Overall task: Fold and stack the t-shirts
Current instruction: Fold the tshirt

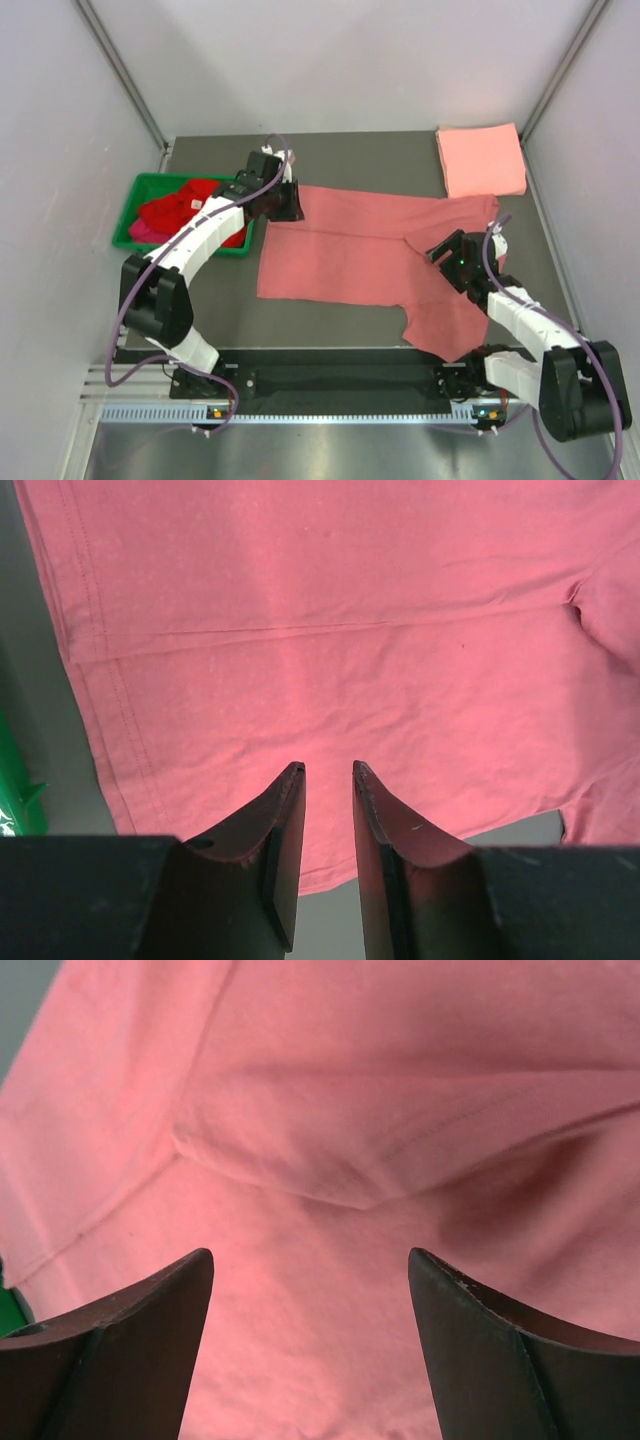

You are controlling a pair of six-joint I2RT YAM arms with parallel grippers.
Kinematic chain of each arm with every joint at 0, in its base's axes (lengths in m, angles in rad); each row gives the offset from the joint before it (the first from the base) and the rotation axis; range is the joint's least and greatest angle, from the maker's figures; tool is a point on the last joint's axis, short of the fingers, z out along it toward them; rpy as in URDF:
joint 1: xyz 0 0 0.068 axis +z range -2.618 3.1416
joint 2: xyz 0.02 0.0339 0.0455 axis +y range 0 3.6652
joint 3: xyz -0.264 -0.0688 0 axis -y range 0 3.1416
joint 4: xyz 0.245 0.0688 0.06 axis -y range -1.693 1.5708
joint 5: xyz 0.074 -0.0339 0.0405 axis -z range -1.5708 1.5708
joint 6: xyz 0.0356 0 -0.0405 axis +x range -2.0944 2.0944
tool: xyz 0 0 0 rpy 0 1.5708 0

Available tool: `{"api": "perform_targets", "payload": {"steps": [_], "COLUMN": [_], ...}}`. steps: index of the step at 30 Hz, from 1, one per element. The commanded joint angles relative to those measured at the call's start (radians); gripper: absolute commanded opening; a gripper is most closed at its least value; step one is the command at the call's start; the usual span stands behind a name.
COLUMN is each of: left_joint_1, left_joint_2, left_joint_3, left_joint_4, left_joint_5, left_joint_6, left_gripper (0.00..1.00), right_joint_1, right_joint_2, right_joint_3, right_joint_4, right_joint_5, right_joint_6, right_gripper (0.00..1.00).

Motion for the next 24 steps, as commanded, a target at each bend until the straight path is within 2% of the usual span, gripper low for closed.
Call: {"api": "perform_targets", "payload": {"steps": [1, 7, 12, 16, 24], "left_joint_1": [0.002, 0.002, 0.002, 0.002, 0.002], "left_joint_2": [-0.04, -0.044, -0.05, -0.053, -0.057], "left_joint_3": [0.013, 0.012, 0.019, 0.032, 0.033], "left_joint_4": [0.038, 0.036, 0.035, 0.03, 0.026], "left_joint_5": [0.01, 0.001, -0.001, -0.007, -0.01], "left_joint_6": [0.018, 0.024, 0.023, 0.023, 0.024], "left_gripper": [0.31, 0.31, 0.31, 0.31, 0.31], "right_joint_1": [0.048, 0.074, 0.08, 0.091, 0.099], "right_joint_2": [0.039, 0.064, 0.093, 0.101, 0.164], "right_joint_3": [0.009, -0.054, -0.063, -0.093, -0.162], "right_joint_4": [0.184, 0.296, 0.296, 0.361, 0.614], "right_joint_5": [0.096, 0.161, 0.181, 0.204, 0.208], "right_joint_6": [0.057, 0.071, 0.07, 0.065, 0.01], "right_gripper": [0.79, 0.79, 0.79, 0.79, 0.77]}}
